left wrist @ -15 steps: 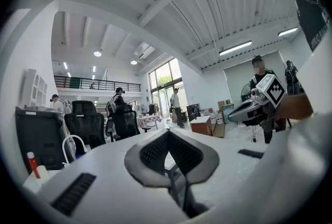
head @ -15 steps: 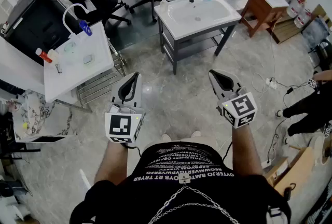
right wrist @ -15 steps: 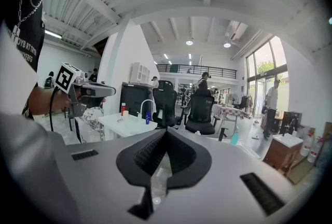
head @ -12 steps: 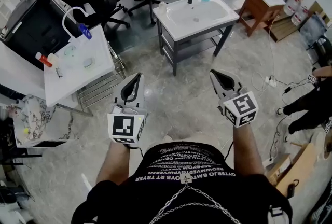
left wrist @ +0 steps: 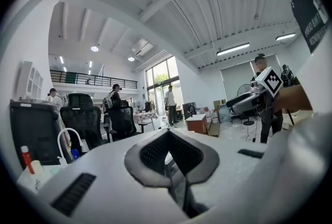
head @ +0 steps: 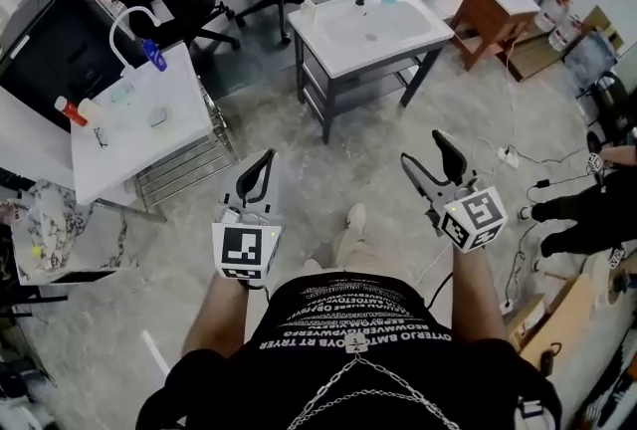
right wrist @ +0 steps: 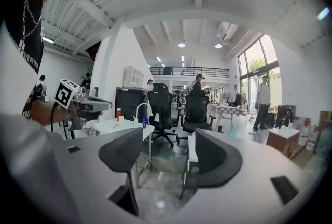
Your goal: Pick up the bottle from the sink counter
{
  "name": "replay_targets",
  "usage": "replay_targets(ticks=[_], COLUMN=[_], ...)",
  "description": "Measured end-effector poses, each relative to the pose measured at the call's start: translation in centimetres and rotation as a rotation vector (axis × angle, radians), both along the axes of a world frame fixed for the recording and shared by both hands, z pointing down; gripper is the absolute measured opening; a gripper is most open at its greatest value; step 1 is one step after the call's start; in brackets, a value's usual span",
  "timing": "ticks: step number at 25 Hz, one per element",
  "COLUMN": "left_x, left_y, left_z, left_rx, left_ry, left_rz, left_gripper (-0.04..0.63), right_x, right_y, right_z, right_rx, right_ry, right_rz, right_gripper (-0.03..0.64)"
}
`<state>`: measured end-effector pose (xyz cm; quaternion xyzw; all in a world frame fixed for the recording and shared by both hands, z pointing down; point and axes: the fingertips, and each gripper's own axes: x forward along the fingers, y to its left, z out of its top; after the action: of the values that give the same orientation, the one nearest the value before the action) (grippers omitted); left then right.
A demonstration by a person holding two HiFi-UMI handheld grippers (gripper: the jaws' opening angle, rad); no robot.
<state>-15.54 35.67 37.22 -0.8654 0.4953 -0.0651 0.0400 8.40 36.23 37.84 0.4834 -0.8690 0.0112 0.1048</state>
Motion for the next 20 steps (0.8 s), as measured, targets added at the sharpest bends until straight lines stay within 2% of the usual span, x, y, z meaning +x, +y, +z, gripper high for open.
replay_targets(ticks=[4, 9, 13, 17, 20], left_x=[-0.9, -0.6, -0.7, 0.2, 2.2], left_y=[-1.3, -3.7, -6.7, -10.6, -13.9], left_z=[0.7, 1.0, 0.5, 0.6, 0.1], left_rx=[-0.005, -0.021, -0.012, -0.017, -0.004], left_ry=[0.009, -0.015, -0.027, -0.055, -0.046], left_rz=[-0.039, -0.060, -0.110, -0.142, -0.134], left_gripper=[0.005, 0.005, 0.005, 0.005, 0.005], right_x=[0.5, 0.5, 1.3, 2.6, 4.0], right_y=[-2.1, -5.6, -9.7, -13.9, -16.9], right_z=[1.8, 3.3, 4.0, 3.9, 3.5], right_rx=[-0.034, -0.075, -0.092, -0.078, -0.061], right_ry=[0.001, -0.017, -0.043, -0.066, -0.068], right_rz=[0.004, -0.027, -0.048, -0.066, -0.083], right_gripper=[0.333, 0.344, 0.342, 0.342, 0.343])
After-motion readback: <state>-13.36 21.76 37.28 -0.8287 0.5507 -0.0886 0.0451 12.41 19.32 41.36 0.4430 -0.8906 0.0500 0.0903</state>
